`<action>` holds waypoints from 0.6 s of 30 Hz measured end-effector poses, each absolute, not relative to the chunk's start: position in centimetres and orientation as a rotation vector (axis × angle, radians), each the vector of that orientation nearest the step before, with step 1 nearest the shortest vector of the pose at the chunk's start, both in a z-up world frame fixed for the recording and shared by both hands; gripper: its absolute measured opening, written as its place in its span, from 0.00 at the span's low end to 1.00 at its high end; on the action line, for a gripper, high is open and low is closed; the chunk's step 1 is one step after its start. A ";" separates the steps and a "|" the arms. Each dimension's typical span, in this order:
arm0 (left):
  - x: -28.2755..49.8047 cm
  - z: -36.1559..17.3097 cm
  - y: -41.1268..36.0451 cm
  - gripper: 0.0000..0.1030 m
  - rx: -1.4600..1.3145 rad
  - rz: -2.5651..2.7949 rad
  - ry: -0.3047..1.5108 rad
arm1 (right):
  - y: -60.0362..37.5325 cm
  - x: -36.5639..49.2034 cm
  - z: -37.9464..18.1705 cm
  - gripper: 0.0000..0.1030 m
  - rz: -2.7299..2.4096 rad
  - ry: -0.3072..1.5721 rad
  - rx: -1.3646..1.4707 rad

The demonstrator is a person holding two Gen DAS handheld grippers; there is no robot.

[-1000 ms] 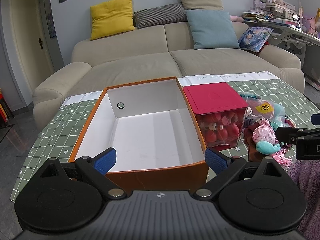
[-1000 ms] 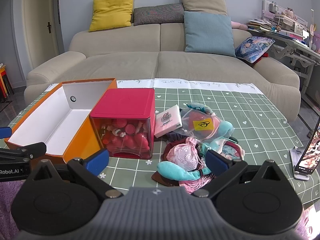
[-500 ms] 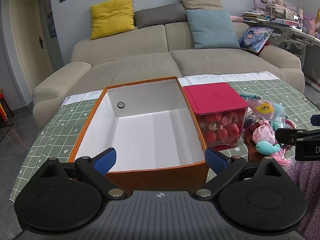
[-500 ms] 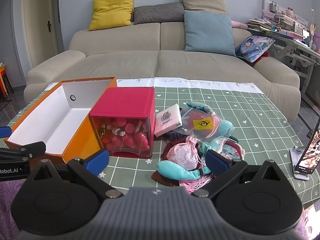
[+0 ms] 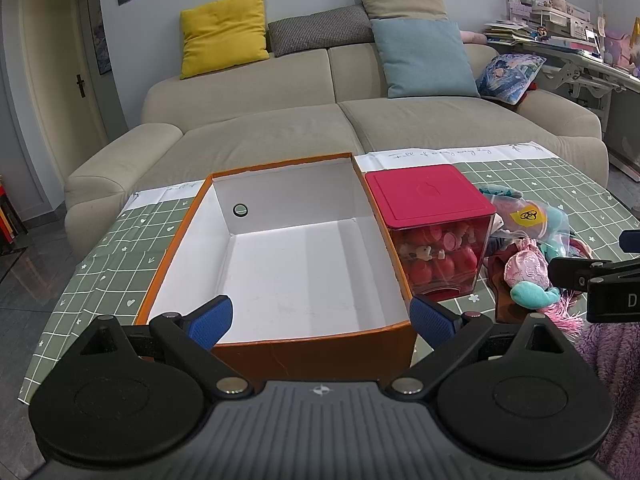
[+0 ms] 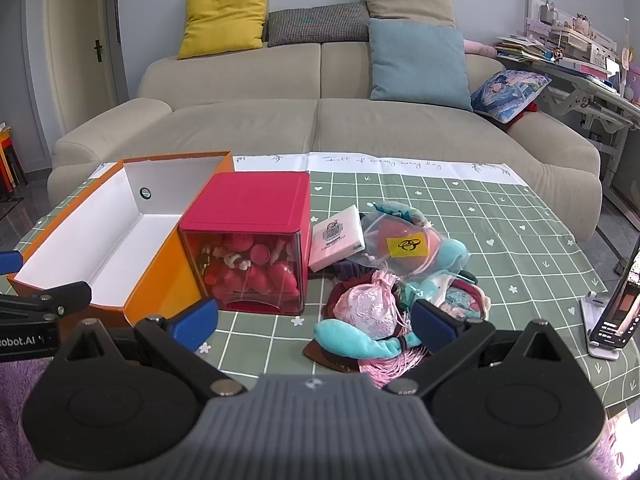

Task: Organize soft objects
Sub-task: 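Move both tools toward the pile of soft items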

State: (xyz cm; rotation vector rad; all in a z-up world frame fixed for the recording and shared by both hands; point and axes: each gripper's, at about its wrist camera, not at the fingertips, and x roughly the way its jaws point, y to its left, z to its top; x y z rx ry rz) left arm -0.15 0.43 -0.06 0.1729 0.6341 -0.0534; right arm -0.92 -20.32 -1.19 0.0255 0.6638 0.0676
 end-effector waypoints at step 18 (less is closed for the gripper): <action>-0.8 1.6 -1.0 1.00 0.110 -0.237 0.611 | -21.3 -0.5 -0.8 0.97 0.036 0.737 0.065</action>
